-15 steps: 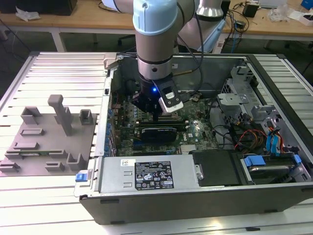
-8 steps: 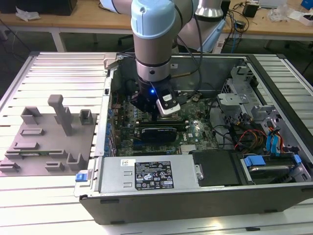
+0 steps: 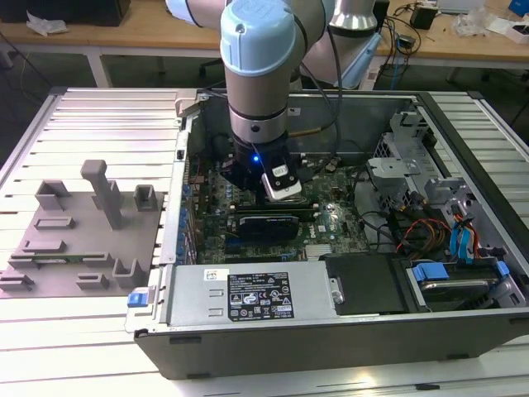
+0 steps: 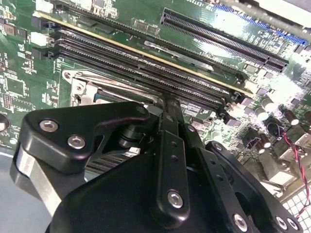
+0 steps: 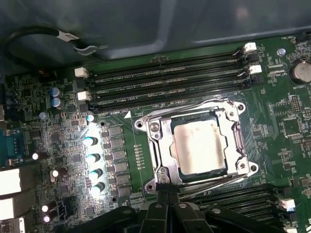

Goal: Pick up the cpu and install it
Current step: 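Install the second cpu locking lever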

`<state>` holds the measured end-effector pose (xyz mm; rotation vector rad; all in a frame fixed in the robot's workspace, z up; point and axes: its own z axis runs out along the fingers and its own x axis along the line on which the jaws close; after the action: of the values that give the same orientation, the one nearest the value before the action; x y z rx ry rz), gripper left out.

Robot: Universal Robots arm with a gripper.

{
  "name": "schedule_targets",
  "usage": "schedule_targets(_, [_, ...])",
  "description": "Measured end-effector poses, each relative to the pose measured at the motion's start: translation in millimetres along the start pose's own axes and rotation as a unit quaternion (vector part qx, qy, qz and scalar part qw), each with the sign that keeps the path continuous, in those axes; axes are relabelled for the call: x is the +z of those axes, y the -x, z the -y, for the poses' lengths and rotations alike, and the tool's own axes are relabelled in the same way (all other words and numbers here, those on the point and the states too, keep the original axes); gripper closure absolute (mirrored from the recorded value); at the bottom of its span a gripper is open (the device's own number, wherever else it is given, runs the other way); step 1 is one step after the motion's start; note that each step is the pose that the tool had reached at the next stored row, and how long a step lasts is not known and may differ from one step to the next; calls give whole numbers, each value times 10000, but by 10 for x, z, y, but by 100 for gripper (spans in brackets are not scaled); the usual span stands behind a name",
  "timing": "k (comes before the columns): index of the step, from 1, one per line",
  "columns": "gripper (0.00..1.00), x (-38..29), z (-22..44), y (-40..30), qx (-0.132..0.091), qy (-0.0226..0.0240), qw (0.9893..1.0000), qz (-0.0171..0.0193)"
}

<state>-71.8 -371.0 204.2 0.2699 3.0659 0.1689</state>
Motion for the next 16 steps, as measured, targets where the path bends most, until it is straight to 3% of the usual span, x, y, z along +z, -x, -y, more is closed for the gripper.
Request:
schedule_targets(6, [89, -113, -13, 6, 0, 2, 10000, -1])
schedule_targets(11, [89, -114, 8, 27, -32, -22, 10000, -21])
schedule_targets(13, [89, -115, 30, 42, -75, -50, 9999, -49])
schedule_targets(16, [89, -86, 41, 43, -295, -47, 9995, -82])
